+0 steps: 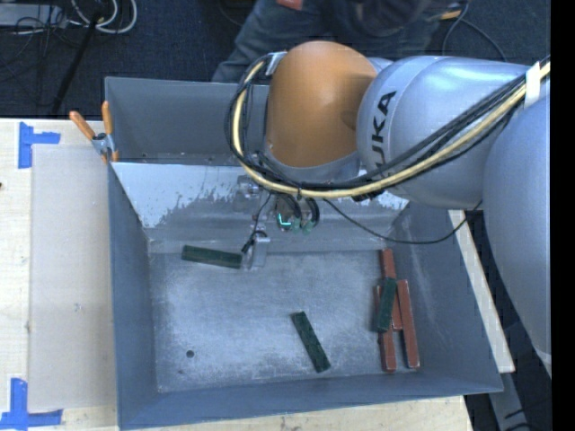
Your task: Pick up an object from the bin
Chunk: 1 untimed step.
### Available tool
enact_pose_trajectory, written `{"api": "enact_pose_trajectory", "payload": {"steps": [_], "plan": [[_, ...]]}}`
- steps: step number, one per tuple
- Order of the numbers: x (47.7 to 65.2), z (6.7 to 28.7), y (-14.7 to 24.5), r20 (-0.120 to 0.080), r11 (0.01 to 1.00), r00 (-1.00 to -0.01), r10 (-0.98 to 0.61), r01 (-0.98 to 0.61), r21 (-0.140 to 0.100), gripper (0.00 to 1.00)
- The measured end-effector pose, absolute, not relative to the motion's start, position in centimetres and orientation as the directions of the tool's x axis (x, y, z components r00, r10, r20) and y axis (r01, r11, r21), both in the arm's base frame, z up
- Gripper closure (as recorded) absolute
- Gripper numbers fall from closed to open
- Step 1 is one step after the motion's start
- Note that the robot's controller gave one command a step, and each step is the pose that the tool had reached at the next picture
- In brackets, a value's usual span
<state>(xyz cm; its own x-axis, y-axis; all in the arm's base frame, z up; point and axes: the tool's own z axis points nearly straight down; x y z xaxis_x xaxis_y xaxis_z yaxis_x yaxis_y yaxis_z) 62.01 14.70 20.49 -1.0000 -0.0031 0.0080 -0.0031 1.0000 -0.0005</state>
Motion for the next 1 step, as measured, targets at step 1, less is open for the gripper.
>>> {"api": "enact_pose_trajectory", "payload": {"steps": [1], "plan": [[61.28, 13.59, 18.43, 0.007, 0.98, -0.98, 0.198, 0.198, -0.002, 0.0]]}}
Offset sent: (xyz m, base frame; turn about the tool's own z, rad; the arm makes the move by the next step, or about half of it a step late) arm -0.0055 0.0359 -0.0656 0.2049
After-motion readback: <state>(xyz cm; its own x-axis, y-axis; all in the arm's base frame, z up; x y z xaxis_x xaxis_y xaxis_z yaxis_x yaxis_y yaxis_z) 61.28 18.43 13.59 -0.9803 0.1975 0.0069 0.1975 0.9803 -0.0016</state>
